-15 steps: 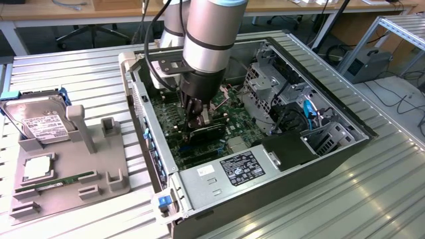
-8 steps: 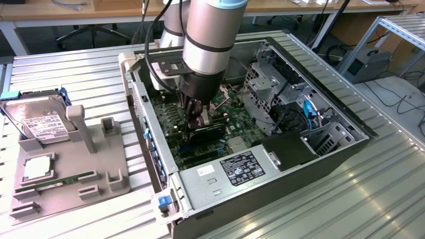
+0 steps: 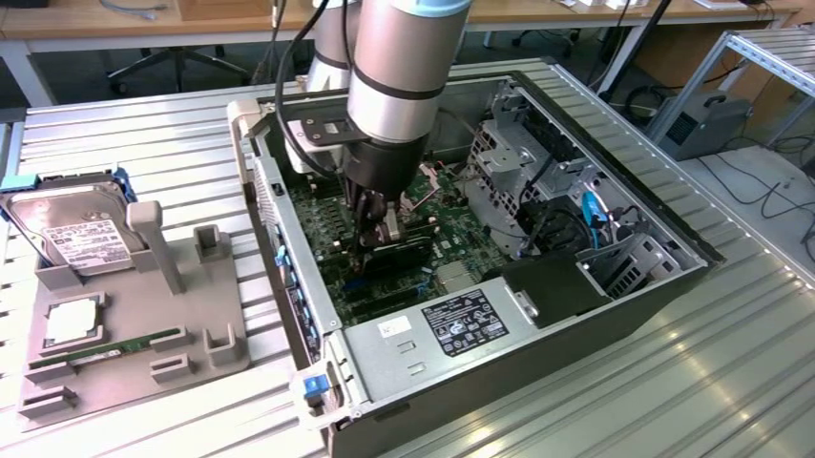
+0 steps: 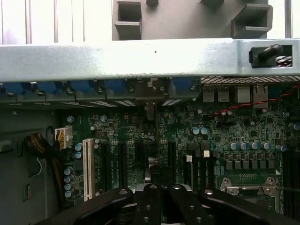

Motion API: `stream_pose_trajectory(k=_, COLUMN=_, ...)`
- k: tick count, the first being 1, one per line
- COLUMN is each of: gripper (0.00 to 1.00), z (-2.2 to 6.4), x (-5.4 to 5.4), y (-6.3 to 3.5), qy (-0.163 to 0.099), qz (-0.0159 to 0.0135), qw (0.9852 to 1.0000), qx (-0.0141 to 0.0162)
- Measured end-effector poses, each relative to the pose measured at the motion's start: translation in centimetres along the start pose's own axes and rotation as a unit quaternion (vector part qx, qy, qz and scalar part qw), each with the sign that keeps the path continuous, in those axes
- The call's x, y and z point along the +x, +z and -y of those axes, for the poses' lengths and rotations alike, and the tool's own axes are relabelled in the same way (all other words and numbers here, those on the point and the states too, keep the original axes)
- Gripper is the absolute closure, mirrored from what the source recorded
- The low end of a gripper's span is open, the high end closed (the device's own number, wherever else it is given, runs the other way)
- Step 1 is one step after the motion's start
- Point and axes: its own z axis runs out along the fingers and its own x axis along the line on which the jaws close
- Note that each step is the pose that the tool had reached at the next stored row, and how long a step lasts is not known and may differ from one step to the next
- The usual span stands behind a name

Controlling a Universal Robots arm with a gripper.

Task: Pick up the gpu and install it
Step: 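Press down on the gpu until it lock into place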

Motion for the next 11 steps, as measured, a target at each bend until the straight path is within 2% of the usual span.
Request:
stream_pose_trajectory(k=6, gripper=0.89, z=-0.20, x=0.0, y=-0.23, qy=0.000, qz=0.0007, qw=1.0000, qx=0.0010)
stream_pose_trajectory(k=11, gripper=0.89, z=-0.28, x=-0.1, y=-1.29, qy=0.000, qz=-0.0005, qw=1.0000, qx=0.0008)
